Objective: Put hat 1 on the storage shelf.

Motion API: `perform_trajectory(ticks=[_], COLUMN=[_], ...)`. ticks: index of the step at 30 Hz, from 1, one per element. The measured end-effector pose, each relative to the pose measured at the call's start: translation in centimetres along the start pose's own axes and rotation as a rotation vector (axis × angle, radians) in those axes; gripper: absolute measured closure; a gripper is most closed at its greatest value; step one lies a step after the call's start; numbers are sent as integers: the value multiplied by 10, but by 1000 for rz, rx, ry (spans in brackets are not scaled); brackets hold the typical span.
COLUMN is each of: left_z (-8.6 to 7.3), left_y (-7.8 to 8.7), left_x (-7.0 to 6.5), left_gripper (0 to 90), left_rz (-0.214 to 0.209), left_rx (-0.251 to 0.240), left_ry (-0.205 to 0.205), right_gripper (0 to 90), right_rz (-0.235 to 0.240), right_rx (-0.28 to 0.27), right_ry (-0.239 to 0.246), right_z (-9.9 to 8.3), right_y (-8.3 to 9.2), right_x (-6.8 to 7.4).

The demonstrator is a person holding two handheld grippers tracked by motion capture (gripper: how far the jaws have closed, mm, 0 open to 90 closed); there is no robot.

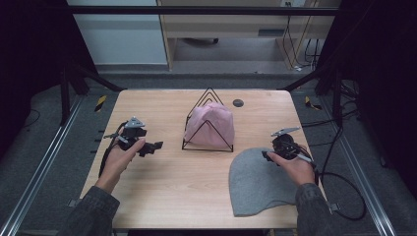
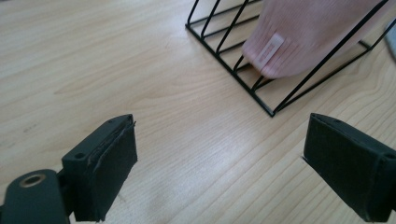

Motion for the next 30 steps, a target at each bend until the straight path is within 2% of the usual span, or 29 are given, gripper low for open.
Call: perform_trajectory(ticks=[7,13,25,30], left_z=[-9,-14,-16,-17], left_y=[-4,-7,-9,-10], left_x=[4,6,7,7], left_gripper=[89,90,91,92], left_rz=[3,5,7,8], left_rx=[27,46,58,64], left_ry=[9,8,14,9], right_gripper=[445,447,542,508], right_rz=[13,15,19,10], right_rx=[15,20,12,20], right_ry=[-4,-9,-22,-25], right_z=[-2,-6,-12,-16], right_y=[-7,-4,2,1], right_x=[-1,-4,-13,-16])
Point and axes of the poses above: each handheld gripper's, and its own axes: y roughly backward along the jaws, z roughly out of its top, x roughly to its left, the point moved 7 cm from there along -y, roughly forward along the jaws, and after that the axes turned 2 degrees about -x, right-handed, at the moved point
